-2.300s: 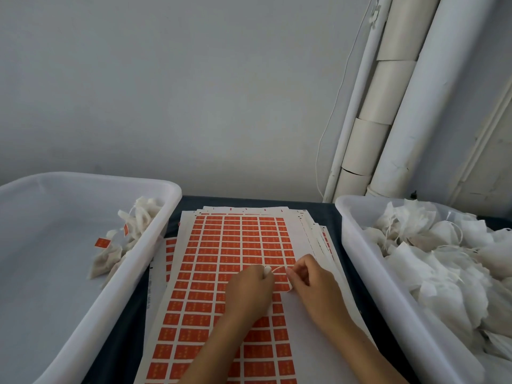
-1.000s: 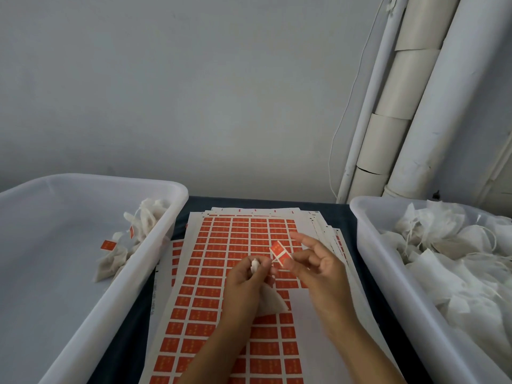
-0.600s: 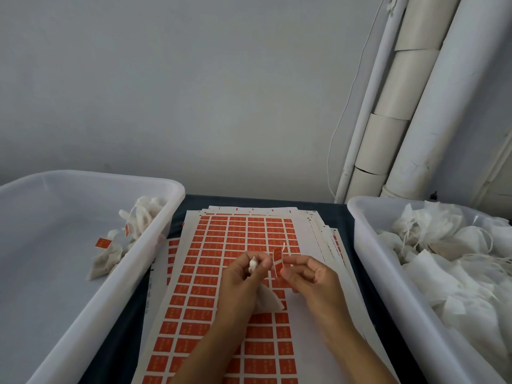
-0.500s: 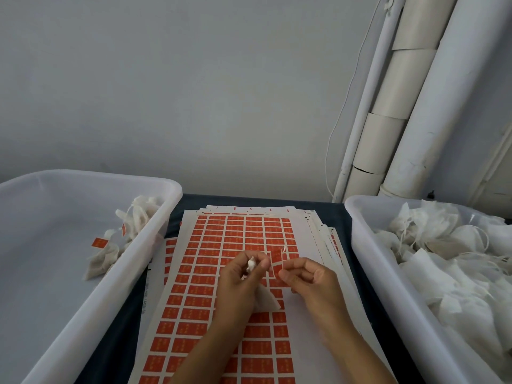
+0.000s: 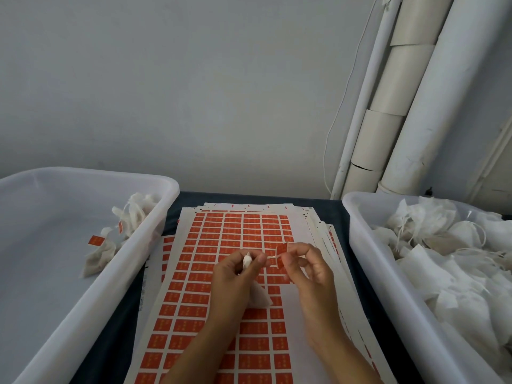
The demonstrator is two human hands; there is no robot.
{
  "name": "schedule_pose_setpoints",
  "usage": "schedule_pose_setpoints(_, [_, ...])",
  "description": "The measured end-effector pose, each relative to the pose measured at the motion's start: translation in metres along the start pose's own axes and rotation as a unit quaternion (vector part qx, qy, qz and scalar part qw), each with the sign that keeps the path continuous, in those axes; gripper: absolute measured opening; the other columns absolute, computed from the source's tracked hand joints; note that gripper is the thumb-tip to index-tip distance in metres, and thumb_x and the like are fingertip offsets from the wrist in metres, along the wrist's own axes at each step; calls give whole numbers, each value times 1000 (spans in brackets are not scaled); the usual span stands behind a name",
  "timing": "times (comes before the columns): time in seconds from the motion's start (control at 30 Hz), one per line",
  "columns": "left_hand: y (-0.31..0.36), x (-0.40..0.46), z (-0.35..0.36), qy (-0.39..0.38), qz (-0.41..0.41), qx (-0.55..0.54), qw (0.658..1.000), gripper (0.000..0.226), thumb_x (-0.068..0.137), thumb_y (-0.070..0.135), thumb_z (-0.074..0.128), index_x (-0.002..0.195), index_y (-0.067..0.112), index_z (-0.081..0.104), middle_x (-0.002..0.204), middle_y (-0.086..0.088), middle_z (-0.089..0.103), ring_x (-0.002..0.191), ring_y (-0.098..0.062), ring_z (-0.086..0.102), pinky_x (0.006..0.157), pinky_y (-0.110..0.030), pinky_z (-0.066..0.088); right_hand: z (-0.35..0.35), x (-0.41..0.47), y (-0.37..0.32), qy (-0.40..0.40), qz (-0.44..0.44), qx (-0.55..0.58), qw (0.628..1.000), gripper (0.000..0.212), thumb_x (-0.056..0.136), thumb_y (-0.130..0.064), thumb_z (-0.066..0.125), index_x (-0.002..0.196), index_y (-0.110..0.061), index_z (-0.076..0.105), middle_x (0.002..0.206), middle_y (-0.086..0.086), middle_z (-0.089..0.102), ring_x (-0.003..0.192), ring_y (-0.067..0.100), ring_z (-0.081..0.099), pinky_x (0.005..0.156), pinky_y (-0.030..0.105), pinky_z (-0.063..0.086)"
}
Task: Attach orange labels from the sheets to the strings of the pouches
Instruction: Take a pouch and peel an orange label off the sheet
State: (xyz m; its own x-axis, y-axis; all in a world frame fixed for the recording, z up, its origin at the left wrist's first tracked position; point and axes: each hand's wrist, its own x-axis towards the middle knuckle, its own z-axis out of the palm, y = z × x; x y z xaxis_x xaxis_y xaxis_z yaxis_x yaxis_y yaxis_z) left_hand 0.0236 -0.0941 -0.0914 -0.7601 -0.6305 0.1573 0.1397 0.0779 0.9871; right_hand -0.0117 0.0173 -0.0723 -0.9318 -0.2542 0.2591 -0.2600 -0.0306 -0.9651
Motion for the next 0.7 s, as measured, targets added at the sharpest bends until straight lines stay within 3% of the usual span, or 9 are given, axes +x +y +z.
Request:
schedule_pose_setpoints(0.13, [1, -1, 0, -17, 1, 5, 1000, 10, 83, 30, 66, 78, 24, 71, 74, 13, 70, 75, -2, 66, 66, -18, 49, 3, 0, 5, -14, 29, 10, 999, 30, 77, -45, 53, 101, -28, 58, 109, -26, 56, 100, 1, 56, 79, 12, 45])
schedule_pose_setpoints(0.23, [0, -2, 0, -33, 3, 9, 999, 10, 83, 32, 65, 78, 25, 71, 74, 12, 71, 74, -5, 67, 63, -16, 51, 3, 1, 7, -22, 52, 28, 998, 13, 86, -34, 56, 93, -24, 62, 94, -18, 66, 90, 7, 64, 77, 19, 53])
schedule_pose_setpoints(0.33, [3, -3, -1, -65, 11, 9, 998, 11, 84, 31, 65, 79, 23, 71, 77, 11, 71, 77, -5, 67, 62, -11, 51, 0, 5, 6, -23, 50, 44, 997, 11, 89, -26, 56, 89, -18, 63, 81, -6, 70, 81, 14, 68, 68, 19, 55])
schedule_pose_setpoints(0.43, [6, -3, -3, -98, 5, 2, 995, 6, 86, 23, 65, 84, 22, 70, 79, 12, 71, 78, -3, 66, 61, -7, 47, -8, 9, 2, -23, 46, 83, 995, 13, 90, -21, 54, 91, -12, 63, 78, 3, 71, 77, 21, 69, 71, 23, 56])
schedule_pose_setpoints(0.7, [15, -7, -9, -195, 20, -39, 980, 10, 91, 14, 58, 100, 18, 56, 81, 6, 71, 80, -9, 69, 67, -11, 50, -22, 13, -5, -50, 40, 155, 986, 13, 89, -17, 53, 92, -8, 61, 77, 8, 69, 70, 22, 68, 69, 26, 56])
